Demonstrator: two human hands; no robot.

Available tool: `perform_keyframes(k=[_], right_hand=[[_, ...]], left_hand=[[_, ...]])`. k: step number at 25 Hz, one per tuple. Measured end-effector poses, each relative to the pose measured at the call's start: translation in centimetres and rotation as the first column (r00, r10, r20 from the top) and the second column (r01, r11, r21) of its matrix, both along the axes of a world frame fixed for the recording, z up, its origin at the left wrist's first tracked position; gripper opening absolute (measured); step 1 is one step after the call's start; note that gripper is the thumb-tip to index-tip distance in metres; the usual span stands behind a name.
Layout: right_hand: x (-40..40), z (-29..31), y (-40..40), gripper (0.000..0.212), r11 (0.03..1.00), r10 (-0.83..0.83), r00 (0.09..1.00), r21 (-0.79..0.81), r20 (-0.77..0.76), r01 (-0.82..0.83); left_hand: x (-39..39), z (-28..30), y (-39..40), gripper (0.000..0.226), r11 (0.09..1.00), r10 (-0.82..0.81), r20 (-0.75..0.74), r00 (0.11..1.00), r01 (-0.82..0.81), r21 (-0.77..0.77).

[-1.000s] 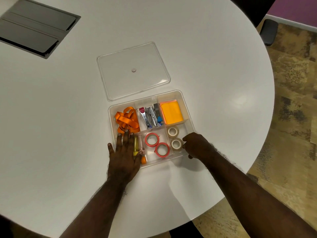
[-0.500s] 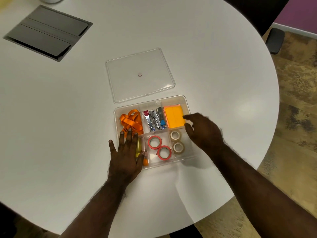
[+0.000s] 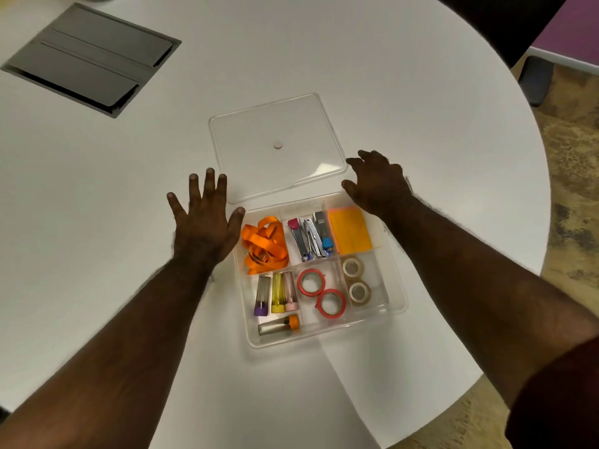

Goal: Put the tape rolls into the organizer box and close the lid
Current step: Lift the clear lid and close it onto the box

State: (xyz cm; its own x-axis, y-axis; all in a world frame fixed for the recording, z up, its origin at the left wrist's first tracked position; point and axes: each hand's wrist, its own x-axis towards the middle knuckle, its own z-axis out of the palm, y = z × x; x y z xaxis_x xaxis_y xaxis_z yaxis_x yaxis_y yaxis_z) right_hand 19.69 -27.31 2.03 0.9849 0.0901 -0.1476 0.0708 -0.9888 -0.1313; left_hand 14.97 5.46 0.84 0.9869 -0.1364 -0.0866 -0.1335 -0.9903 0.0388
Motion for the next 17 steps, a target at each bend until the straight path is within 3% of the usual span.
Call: perform_keyframes(k=[6,10,15,17], right_hand=[[4.0,-2.9,1.5,0.064,0.985,-0.113,0.965,0.100,-0.236,0.139],[6.1,-4.5,2.1,0.070,0.953,-0.180,0.910,0.164,-0.374,0.256],[6.8,-5.9,3.0,0.060,0.894,-0.309,0.898,0.227,-0.313,0.387],[7.3,-5.5,2.9,0.056,0.798,-0.410,0.861,0.338,-0.301,0.499]], left_hand=[[4.0,-2.6,1.4,0.069,0.995,0.088,-0.150,0.985,-0.094,-0.031],[5.8,-4.5,1.2,0.063,0.939,0.225,-0.394,0.891,-0.306,-0.156],[6.9,-4.5,0.4,0.065,0.842,0.269,-0.515,0.814,-0.459,-0.285],[7.2,-4.3,0.4,0.070,0.775,0.277,-0.551,0.787,-0.522,-0.355]])
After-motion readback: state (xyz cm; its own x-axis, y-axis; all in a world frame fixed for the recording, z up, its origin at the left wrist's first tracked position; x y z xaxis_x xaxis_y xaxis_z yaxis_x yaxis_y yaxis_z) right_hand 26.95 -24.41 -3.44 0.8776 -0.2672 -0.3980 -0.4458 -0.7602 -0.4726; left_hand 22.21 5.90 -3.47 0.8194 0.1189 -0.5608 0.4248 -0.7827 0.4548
